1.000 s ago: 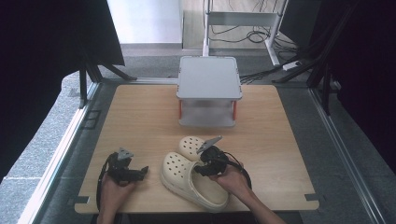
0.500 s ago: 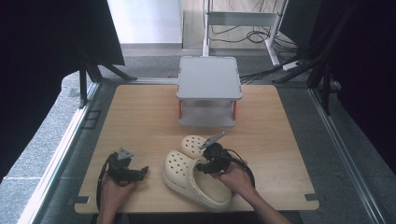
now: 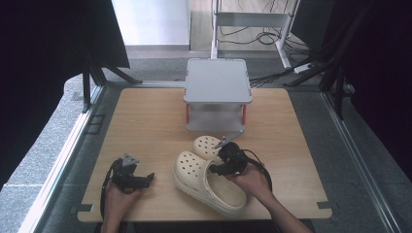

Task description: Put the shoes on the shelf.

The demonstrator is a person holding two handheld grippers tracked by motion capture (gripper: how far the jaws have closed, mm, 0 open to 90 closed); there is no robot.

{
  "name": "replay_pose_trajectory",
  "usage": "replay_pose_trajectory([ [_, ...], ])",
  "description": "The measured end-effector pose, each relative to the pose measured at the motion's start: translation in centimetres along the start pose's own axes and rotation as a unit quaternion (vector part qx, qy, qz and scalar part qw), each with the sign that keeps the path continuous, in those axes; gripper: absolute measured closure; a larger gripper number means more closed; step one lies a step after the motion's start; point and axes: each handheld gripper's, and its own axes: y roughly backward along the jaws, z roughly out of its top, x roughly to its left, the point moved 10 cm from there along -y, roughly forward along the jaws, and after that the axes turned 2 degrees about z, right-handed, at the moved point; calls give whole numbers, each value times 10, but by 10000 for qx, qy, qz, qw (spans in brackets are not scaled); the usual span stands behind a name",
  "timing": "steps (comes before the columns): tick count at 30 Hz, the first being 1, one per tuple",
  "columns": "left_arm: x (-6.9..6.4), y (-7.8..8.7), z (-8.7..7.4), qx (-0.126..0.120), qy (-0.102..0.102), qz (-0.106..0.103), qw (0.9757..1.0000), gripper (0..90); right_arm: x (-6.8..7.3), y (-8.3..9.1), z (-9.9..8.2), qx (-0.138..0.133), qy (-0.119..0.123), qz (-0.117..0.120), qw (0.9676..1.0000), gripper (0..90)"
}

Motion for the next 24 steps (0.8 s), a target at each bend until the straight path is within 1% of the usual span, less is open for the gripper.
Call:
replay_pose_trajectory([
  [10, 0, 0, 0, -4, -1, 1, 10000, 23, -12, 26, 14, -116, -157, -151, 9997, 644],
  [18, 0, 0, 0, 4, -6, -3, 10000, 23, -18, 46, 26, -220, -278, -135, 9993, 644],
  [24, 0, 0, 0, -1, -18, 0, 10000, 23, -21, 63, 39, -284, -323, -200, 9989, 644],
])
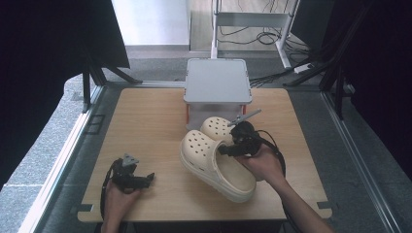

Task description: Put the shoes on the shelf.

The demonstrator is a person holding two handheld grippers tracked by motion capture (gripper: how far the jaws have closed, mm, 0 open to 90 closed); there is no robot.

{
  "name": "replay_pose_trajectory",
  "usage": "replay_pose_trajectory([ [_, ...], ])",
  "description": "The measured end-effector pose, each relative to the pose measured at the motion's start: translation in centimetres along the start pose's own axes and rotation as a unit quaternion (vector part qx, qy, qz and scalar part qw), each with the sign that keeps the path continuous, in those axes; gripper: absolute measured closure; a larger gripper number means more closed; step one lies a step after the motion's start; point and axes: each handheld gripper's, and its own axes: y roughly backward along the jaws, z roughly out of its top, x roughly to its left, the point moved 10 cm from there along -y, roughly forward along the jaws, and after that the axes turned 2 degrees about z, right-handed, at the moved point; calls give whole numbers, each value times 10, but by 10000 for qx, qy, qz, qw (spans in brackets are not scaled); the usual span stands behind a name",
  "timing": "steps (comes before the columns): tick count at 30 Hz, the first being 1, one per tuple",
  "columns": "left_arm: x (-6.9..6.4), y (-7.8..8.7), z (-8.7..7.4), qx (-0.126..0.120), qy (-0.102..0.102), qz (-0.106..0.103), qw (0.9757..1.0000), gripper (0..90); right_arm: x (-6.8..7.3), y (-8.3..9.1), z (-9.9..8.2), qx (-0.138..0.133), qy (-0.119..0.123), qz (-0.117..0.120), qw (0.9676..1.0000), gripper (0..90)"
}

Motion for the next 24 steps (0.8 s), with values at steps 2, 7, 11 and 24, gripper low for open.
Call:
replay_pose_trajectory([
  [2, 0, 0, 0, 0, 3, 0, 10000, 23, 0, 3, 2, 6, -18, -15, 10000, 644],
  [7, 0, 0, 0, 0, 2, -1, 10000, 23, -3, 16, 16, -54, -64, -105, 9999, 644],
  [11, 0, 0, 0, 0, 1, 0, 10000, 23, -7, 26, 28, -120, -145, -164, 9997, 644],
  [24, 0, 0, 0, 0, 8, -3, 10000, 23, -27, 46, 77, -313, -361, -578, 9972, 644],
])
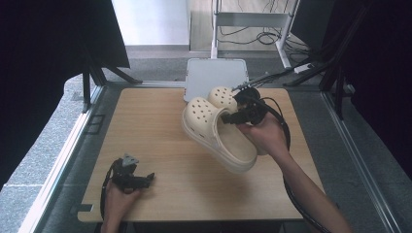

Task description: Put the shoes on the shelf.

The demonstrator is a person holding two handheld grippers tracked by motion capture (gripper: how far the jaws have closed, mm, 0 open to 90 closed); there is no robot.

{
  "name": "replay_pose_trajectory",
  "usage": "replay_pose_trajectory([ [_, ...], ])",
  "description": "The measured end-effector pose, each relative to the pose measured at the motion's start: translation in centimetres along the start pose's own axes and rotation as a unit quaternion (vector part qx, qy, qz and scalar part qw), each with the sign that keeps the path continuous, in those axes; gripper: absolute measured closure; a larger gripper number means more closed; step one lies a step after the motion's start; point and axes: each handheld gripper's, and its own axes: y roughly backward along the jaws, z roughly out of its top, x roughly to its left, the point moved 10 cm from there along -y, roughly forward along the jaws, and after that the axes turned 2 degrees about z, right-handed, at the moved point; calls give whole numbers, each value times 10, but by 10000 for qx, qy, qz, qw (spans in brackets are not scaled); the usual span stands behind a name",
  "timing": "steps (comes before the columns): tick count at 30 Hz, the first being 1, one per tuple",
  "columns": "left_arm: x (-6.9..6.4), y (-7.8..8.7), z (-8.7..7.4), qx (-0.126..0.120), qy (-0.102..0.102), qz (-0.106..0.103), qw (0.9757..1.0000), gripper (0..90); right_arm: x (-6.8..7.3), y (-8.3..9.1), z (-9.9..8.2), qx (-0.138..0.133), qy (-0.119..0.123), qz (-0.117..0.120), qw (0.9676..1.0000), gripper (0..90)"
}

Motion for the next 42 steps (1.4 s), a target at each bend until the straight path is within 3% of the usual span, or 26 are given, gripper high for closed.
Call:
replay_pose_trajectory([
  [9, 0, 0, 0, 10, -11, -4, 10000, 23, -24, -11, 40, -118, -446, -466, 9978, 644],
  [11, 0, 0, 0, 11, -12, -5, 10000, 23, -34, -18, 53, -161, -638, -649, 9957, 644],
  [17, 0, 0, 0, 15, -22, -3, 10000, 23, -53, -35, 73, -117, -921, -954, 9911, 643],
  [23, 0, 0, 0, 18, -2, -11, 10000, 22, -68, -48, 87, -184, -1182, -1097, 9867, 643],
  [25, 0, 0, 0, 18, -3, -11, 10000, 22, -77, -53, 95, -231, -1363, -1182, 9833, 644],
  [27, 0, 0, 0, 18, -3, -11, 10000, 22, -80, -55, 98, -250, -1418, -1219, 9820, 643],
  [30, 0, 0, 0, 17, -3, -12, 10000, 22, -92, -62, 110, -341, -1654, -1370, 9761, 643],
  [32, 0, 0, 0, 17, -3, -13, 10000, 22, -95, -64, 112, -360, -1697, -1394, 9749, 643],
  [36, 0, 0, 0, 17, -2, -12, 10000, 22, -107, -75, 124, -399, -1982, -1522, 9675, 642],
  [40, 0, 0, 0, 17, -3, -12, 10000, 22, -115, -82, 130, -419, -2077, -1602, 9641, 642],
  [42, 0, 0, 0, 20, -7, -17, 10000, 21, -122, -88, 135, -421, -2165, -1690, 9606, 642],
])
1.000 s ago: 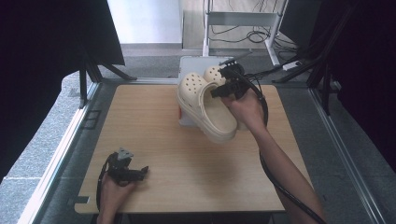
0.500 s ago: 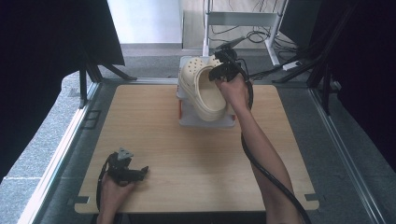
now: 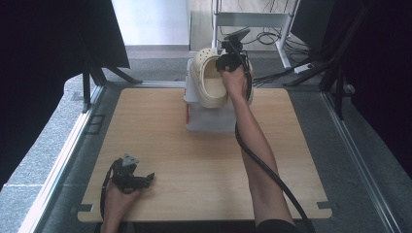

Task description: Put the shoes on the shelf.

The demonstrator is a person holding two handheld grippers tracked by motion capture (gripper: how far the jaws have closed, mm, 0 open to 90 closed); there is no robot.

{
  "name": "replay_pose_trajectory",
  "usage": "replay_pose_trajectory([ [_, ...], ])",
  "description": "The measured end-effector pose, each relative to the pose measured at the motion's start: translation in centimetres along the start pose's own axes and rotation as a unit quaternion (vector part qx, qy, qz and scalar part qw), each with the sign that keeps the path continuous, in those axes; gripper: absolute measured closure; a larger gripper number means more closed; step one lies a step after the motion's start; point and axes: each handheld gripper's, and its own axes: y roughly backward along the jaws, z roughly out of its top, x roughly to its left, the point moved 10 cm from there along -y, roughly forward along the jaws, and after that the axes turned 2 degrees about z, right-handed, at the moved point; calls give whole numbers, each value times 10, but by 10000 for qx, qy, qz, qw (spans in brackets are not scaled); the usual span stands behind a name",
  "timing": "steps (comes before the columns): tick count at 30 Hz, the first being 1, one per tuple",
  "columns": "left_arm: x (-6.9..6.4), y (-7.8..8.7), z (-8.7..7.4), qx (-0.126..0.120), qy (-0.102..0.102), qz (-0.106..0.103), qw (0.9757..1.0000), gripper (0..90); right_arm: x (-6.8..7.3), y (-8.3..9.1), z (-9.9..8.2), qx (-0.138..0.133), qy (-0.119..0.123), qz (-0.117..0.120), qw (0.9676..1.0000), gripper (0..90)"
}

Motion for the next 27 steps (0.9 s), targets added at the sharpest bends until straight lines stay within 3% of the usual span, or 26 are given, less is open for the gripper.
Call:
replay_pose_trajectory([
  [9, 0, -1, 0, 7, -26, -1, 10000, 21, -3, -24, 15, -63, -183, -137, 9997, 641],
  [16, 0, -1, 1, -3, -36, 1, 10000, 21, -5, -38, 17, -14, -263, -174, 9995, 638],
  [22, 0, -1, 1, -3, -34, 2, 10000, 21, -1, -45, 12, -49, 36, -243, 9997, 599],
  [23, 0, -1, 1, -3, -35, 1, 10000, 21, -1, -45, 12, -40, 68, -204, 9998, 582],
  [24, 0, -1, 1, -3, -35, 2, 10000, 21, 0, -44, 11, -46, 127, -15, 9999, 519],
  [25, 0, -1, 1, -4, -35, 2, 10000, 21, 0, -44, 11, -46, 127, -15, 9999, 519],
  [27, 0, -1, 1, -2, -36, 2, 10000, 21, 1, -41, 10, -56, 287, 147, 9995, 427],
])
